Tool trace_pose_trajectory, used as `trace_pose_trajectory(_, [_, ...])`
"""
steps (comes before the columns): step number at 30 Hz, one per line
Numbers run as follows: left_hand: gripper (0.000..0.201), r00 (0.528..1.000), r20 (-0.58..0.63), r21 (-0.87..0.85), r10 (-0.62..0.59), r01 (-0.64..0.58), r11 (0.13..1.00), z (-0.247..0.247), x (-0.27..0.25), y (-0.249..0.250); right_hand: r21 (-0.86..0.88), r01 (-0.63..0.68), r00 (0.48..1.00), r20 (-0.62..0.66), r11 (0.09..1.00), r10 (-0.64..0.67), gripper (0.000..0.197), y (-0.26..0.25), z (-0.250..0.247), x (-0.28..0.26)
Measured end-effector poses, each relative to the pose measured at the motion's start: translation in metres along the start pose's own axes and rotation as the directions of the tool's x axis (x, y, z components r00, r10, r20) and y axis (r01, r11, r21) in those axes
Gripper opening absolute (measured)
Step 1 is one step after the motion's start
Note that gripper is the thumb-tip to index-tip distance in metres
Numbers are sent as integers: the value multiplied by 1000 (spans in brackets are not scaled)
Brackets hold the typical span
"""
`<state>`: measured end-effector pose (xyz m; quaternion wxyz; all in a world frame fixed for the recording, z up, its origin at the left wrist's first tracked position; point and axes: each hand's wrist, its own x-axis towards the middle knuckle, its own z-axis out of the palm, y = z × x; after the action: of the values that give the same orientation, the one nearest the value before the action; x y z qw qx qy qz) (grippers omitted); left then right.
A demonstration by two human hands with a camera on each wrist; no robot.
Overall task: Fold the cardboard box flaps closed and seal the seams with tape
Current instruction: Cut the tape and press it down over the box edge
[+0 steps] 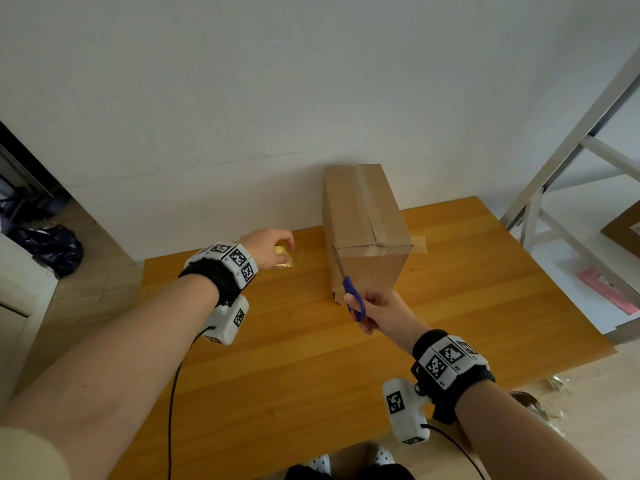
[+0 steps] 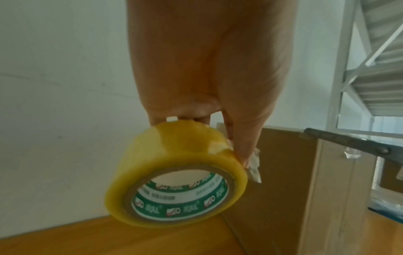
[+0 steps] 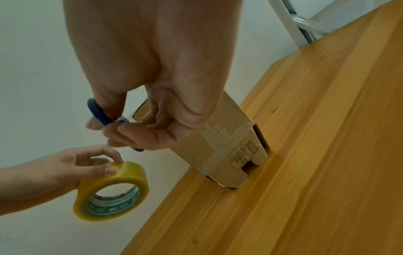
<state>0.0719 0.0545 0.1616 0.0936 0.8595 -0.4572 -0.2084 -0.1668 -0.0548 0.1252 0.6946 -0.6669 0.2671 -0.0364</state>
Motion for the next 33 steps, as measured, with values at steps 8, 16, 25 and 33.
trace_pose_trajectory(8, [15, 1000, -10, -200, -9, 6, 980, 40, -5, -10, -9, -17, 1000, -16, 1000, 17, 11, 2, 2, -1])
trace_pose_trajectory(16, [8, 985, -164, -340, -51, -8, 940, 83, -3, -15, -46, -53, 999, -5, 998, 53, 13, 3, 2, 2])
trace_pose_trajectory(25, [40, 996, -91, -175, 13, -29, 984, 118, -14, -23, -48, -55, 998, 19, 997, 56, 15, 2, 2, 4])
trace_pose_trajectory(33, [24, 992, 77, -192, 99, -82, 978, 143, -11, -17, -30, -104, 994, 12, 994, 104, 15, 3, -1, 7])
